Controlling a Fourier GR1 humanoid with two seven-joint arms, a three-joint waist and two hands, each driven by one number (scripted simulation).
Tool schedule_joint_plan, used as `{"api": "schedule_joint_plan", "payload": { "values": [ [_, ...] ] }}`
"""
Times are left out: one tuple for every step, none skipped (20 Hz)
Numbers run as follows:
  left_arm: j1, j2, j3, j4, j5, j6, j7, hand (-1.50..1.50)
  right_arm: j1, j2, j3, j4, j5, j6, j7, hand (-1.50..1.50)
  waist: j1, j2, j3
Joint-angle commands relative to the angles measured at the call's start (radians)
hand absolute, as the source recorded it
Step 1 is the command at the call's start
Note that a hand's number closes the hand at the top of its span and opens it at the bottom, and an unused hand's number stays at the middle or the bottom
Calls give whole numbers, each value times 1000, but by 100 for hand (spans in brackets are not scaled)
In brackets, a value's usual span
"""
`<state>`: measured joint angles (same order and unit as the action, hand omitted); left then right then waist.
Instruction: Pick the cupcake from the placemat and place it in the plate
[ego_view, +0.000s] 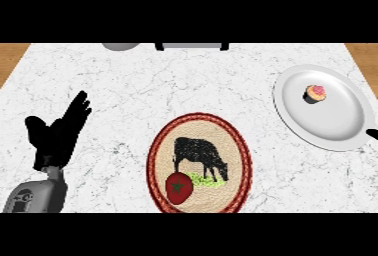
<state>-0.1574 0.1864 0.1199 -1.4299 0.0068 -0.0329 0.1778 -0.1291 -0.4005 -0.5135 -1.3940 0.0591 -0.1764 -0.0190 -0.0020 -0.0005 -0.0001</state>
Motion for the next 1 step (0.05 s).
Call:
{"api": "schedule_joint_plan", "payload": {
  "values": [
    [-25,4,9,-31,1,8,58,0,-4,-32,-25,125,-15,34,-90,-150,3,1,0]
  ]
}}
